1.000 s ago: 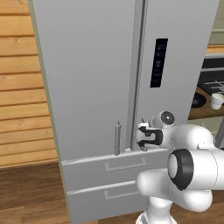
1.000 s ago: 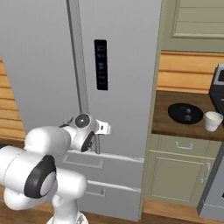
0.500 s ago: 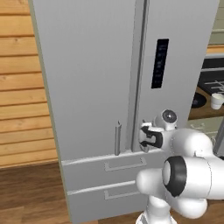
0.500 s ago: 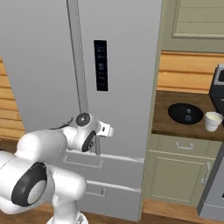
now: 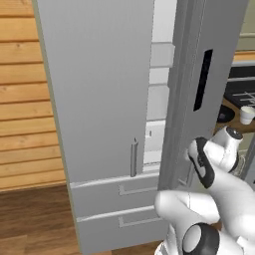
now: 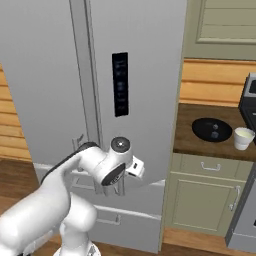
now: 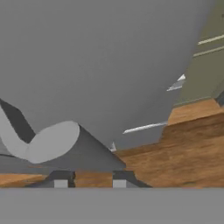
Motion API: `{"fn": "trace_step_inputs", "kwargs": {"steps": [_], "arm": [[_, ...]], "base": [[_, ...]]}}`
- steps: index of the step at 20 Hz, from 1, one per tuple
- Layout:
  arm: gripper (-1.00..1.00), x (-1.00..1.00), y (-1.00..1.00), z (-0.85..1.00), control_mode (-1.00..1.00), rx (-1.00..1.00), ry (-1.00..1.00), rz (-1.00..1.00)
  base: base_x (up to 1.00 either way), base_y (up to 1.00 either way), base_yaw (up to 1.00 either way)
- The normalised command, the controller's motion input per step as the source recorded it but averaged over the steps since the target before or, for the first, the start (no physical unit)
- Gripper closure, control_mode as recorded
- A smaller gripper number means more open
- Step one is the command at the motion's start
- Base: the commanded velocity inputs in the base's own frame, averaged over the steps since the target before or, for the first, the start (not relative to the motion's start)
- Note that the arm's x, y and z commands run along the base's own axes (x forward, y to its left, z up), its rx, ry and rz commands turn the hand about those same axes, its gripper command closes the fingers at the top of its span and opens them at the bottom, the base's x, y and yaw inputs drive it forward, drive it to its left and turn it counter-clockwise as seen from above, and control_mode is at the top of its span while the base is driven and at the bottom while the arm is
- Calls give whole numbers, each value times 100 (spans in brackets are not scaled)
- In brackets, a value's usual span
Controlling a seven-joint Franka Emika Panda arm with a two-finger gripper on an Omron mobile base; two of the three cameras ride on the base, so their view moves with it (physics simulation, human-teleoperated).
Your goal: Grab a lemon wedge from the fridge and one ice cube from the ice bowl, and put them in the glass of lemonade.
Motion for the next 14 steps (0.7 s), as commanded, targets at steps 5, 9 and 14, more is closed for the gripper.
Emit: {"fn": "trace_step_inputs", "kwargs": {"steps": [5, 9, 14], "arm": [[100, -90, -100, 20, -100, 17, 0, -10], [100, -54, -96, 21, -100, 8, 3, -12], [-100, -72, -15, 61, -100, -1, 0, -2]], "base": [[0, 0, 0], [0, 0, 0], [0, 0, 0]]}}
